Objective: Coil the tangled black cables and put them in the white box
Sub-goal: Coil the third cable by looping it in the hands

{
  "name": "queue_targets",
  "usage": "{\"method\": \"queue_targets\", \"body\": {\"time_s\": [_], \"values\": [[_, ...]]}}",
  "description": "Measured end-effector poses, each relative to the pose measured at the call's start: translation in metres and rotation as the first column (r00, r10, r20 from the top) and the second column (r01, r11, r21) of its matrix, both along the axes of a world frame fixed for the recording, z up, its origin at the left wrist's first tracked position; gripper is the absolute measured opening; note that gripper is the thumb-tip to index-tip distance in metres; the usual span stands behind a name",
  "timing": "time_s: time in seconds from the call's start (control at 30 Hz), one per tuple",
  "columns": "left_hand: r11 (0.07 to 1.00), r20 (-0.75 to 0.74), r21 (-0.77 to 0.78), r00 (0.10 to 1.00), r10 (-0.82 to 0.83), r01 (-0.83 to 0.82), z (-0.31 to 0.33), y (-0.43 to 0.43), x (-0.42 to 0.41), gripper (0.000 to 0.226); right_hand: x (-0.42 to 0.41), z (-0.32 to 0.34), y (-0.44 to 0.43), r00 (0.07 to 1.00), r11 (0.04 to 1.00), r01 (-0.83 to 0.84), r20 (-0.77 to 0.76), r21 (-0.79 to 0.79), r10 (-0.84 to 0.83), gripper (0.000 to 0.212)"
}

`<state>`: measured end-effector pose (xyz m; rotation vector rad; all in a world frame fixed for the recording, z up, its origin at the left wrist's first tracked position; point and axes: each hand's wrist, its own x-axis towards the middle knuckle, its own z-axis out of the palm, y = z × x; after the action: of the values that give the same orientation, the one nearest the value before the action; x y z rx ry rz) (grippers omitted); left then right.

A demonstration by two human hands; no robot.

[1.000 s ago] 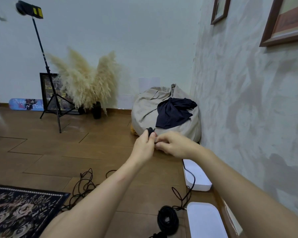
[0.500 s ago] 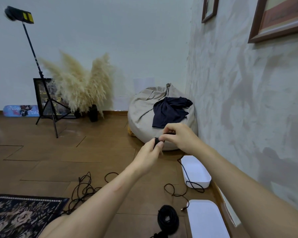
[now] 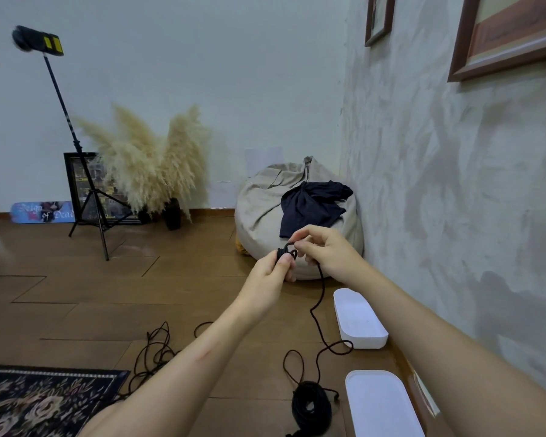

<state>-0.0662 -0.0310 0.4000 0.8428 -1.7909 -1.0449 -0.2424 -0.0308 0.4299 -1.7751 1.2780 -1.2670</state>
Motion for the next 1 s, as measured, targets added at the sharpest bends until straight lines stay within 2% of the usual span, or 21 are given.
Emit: {"method": "queue_targets", "body": {"time_s": [0.1, 0.27, 0.37, 0.43, 0.5, 0.6, 0.67, 0.77, 0.83, 1.0], "values": [[1.000, -0.002, -0.024, 1.000, 0.003, -0.003, -0.002, -0.001, 0.001, 0.029, 0.001, -0.003, -0.001, 0.999, 1.000, 0.000, -0.033, -0.010, 0.000, 0.018], [0.994, -0.037, -0.044, 0.995, -0.097, 0.096, 0.009, 0.005, 0.001, 0.029, 0.002, -0.003, -0.003, 0.999, 0.997, 0.053, 0.003, -0.053, -0.053, 0.009], [0.990, -0.111, -0.043, 0.985, -0.136, 0.132, 0.017, 0.005, 0.005, 0.025, 0.009, -0.008, -0.003, 0.999, 0.999, 0.019, 0.035, -0.041, -0.018, 0.016], [0.990, -0.182, -0.007, 0.974, -0.139, 0.140, 0.018, 0.002, 0.006, 0.024, 0.016, -0.014, -0.003, 0.997, 0.999, -0.035, 0.072, -0.003, 0.035, 0.030], [0.989, -0.284, 0.065, 0.953, -0.106, 0.130, 0.017, -0.003, 0.005, 0.026, 0.026, -0.021, -0.004, 0.999, 0.997, -0.031, 0.018, 0.068, 0.029, 0.039], [0.993, -0.332, 0.118, 0.943, 0.031, 0.009, 0.015, -0.011, 0.003, 0.021, 0.039, -0.035, -0.005, 0.988, 0.987, -0.028, -0.145, 0.157, 0.051, 0.032], [0.980, -0.320, 0.166, 0.933, 0.162, -0.114, 0.013, -0.016, 0.004, 0.021, 0.052, -0.040, 0.000, 0.972, 0.969, -0.096, -0.186, 0.230, 0.141, 0.028], [0.951, -0.256, 0.170, 0.920, 0.296, -0.258, 0.009, -0.025, 0.006, 0.020, 0.062, -0.031, 0.004, 0.958, 0.966, -0.116, -0.232, 0.229, 0.170, 0.031], [0.943, -0.200, 0.109, 0.922, 0.332, -0.316, 0.005, -0.027, 0.005, 0.018, 0.061, -0.025, 0.004, 0.959, 0.955, -0.130, -0.210, 0.266, 0.189, 0.030], [0.908, 0.050, -0.056, 0.907, 0.418, -0.416, -0.010, -0.035, 0.006, 0.024, 0.050, -0.016, 0.007, 0.936, 0.893, -0.197, -0.192, 0.405, 0.294, 0.017]]}}
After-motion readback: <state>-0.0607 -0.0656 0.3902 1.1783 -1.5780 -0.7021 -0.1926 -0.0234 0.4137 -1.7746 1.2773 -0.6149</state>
